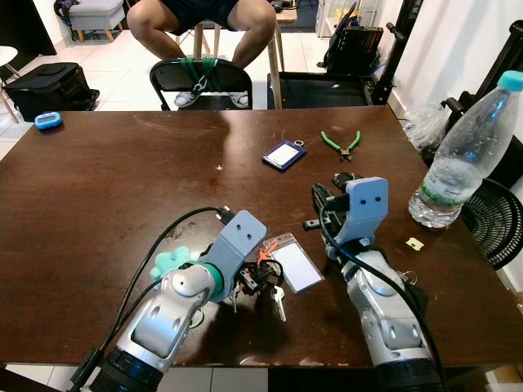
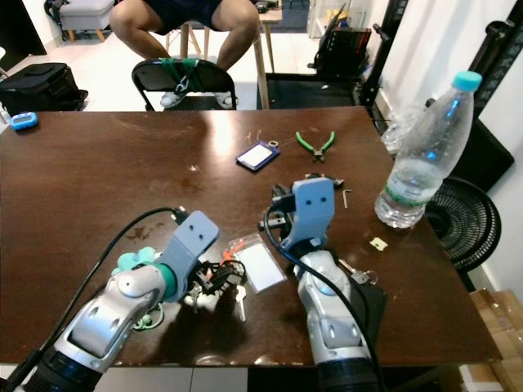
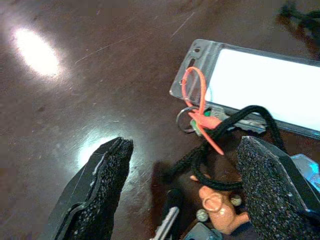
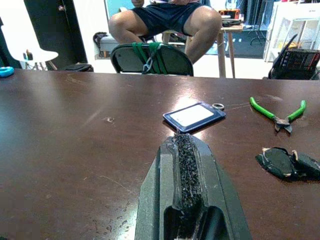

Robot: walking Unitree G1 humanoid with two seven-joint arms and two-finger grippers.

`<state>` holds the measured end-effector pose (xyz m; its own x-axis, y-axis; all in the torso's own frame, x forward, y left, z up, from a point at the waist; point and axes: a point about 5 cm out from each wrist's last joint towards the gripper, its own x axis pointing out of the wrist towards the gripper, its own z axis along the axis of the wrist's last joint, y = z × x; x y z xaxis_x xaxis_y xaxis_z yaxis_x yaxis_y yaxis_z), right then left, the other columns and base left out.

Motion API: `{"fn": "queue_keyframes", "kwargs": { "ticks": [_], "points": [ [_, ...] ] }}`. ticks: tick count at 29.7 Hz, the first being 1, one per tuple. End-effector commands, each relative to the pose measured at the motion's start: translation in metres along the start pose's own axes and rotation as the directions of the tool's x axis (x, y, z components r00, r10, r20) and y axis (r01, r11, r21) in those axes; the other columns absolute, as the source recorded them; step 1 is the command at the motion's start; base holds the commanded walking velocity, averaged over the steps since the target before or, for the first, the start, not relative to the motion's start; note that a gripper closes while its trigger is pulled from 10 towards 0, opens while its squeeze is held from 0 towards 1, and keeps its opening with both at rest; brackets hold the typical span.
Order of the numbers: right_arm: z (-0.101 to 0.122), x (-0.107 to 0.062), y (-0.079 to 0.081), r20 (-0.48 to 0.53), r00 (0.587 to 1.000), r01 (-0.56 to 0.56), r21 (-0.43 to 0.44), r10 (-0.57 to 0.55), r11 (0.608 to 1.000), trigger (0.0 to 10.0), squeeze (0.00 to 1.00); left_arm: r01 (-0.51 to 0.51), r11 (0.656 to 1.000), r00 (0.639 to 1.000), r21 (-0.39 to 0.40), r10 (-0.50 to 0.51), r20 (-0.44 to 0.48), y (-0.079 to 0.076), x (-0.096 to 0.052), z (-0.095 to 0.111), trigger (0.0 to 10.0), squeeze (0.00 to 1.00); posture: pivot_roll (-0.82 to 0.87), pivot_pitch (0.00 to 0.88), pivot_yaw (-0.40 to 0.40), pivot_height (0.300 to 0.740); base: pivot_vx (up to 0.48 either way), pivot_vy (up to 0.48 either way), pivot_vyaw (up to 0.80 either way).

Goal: Hang keys on a hook

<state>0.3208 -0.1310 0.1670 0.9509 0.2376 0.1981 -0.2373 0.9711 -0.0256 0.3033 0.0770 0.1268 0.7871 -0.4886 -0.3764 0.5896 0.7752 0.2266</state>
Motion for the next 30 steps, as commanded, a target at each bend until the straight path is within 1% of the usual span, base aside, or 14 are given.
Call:
{"fn": "queue_keyframes", "kwargs": {
  "ticks": [1, 3, 4, 7, 11, 12, 13, 22, 23, 26, 27, 28, 30],
  "points": [
    [-0.004, -0.002, 0.000, -0.023, 1.000, 0.005, 0.007, -0.005, 1.000, 10.0, 0.00, -0.014, 1.000, 0.999, -0.014, 0.013, -0.036, 0.002, -0.001, -0.011, 6.9, 0.00, -0.10, 0.057, 0.112, 0.740, 0.000, 0.000, 0.00],
    [-0.003, 0.000, 0.001, -0.017, 1.000, -0.010, 0.002, 0.010, 1.000, 10.0, 0.00, -0.019, 1.000, 0.999, -0.008, 0.019, -0.026, 0.005, -0.001, -0.008, 7.3, 0.00, -0.10, 0.059, 0.112, 0.740, 0.000, 0.000, 0.00],
    [-0.002, 0.002, 0.001, -0.014, 1.000, -0.011, 0.002, 0.011, 1.000, 10.0, 0.00, -0.030, 1.000, 0.999, -0.006, 0.029, -0.024, 0.007, -0.002, -0.007, 7.9, 0.00, -0.09, 0.056, 0.114, 0.740, 0.000, 0.000, 0.00],
    [-0.002, 0.004, 0.000, -0.013, 1.000, -0.003, 0.006, 0.003, 1.000, 10.0, 0.00, -0.057, 0.998, 0.998, -0.012, 0.057, -0.022, 0.013, -0.003, -0.006, 8.2, 0.00, -0.07, 0.061, 0.109, 0.740, 0.000, 0.000, 0.00],
    [-0.003, 0.003, 0.003, -0.016, 1.000, -0.010, 0.008, 0.010, 1.000, 10.0, 0.00, -0.070, 0.997, 0.997, -0.014, 0.069, -0.025, 0.016, -0.005, -0.008, 8.2, 0.00, -0.07, 0.061, 0.109, 0.740, 0.000, 0.000, 0.00],
    [-0.003, 0.002, 0.004, -0.016, 1.000, -0.013, 0.009, 0.013, 1.000, 10.0, 0.00, -0.075, 0.997, 0.997, -0.013, 0.075, -0.027, 0.017, -0.006, -0.008, 9.4, 0.00, -0.07, 0.066, 0.108, 0.740, 0.000, 0.000, 0.00],
    [-0.003, 0.002, 0.004, -0.017, 1.000, -0.013, 0.012, 0.013, 1.000, 10.0, 0.00, -0.082, 0.997, 0.996, -0.015, 0.081, -0.029, 0.019, -0.007, -0.009, 10.0, 0.00, -0.07, 0.069, 0.106, 0.740, 0.000, 0.000, 0.00],
    [-0.004, 0.000, 0.005, -0.021, 1.000, -0.010, 0.017, 0.011, 1.000, 10.0, 0.00, -0.104, 0.994, 0.994, -0.019, 0.104, -0.039, 0.023, -0.006, -0.011, 10.0, 0.00, -0.08, 0.072, 0.106, 0.740, 0.000, 0.000, 0.00],
    [-0.003, 0.000, 0.004, -0.018, 1.000, -0.010, 0.014, 0.010, 1.000, 10.0, 0.00, -0.123, 0.992, 0.992, -0.025, 0.123, 0.013, 0.030, -0.007, -0.003, 10.0, 0.00, -0.08, 0.071, 0.105, 0.740, 0.000, 0.000, 0.00],
    [-0.003, 0.000, 0.004, -0.018, 1.000, -0.010, 0.014, 0.010, 1.000, 10.0, 0.00, -0.123, 0.992, 0.992, -0.025, 0.123, 0.013, 0.030, -0.007, -0.003, 10.0, 0.00, -0.08, 0.071, 0.105, 0.740, 0.000, 0.000, 0.00],
    [-0.002, 0.000, 0.003, -0.014, 1.000, -0.009, 0.012, 0.009, 1.000, 10.0, 0.00, -0.095, 0.995, 0.992, -0.028, 0.097, 0.082, 0.033, -0.010, 0.008, 10.0, 0.00, -0.09, 0.074, 0.104, 0.740, 0.000, 0.000, 0.00],
    [0.000, 0.000, 0.002, -0.011, 1.000, -0.008, 0.010, 0.008, 1.000, 10.0, 0.00, -0.037, 0.999, 0.990, -0.014, 0.039, 0.137, 0.032, -0.014, 0.017, 10.0, 0.00, -0.11, 0.072, 0.100, 0.740, 0.000, 0.000, 0.00],
    [0.000, 0.000, 0.002, -0.011, 1.000, -0.008, 0.010, 0.008, 1.000, 10.0, 0.00, -0.037, 0.999, 0.990, -0.014, 0.039, 0.137, 0.032, -0.014, 0.017, 10.0, 0.00, -0.11, 0.072, 0.100, 0.740, 0.000, 0.000, 0.00]
  ]
}}
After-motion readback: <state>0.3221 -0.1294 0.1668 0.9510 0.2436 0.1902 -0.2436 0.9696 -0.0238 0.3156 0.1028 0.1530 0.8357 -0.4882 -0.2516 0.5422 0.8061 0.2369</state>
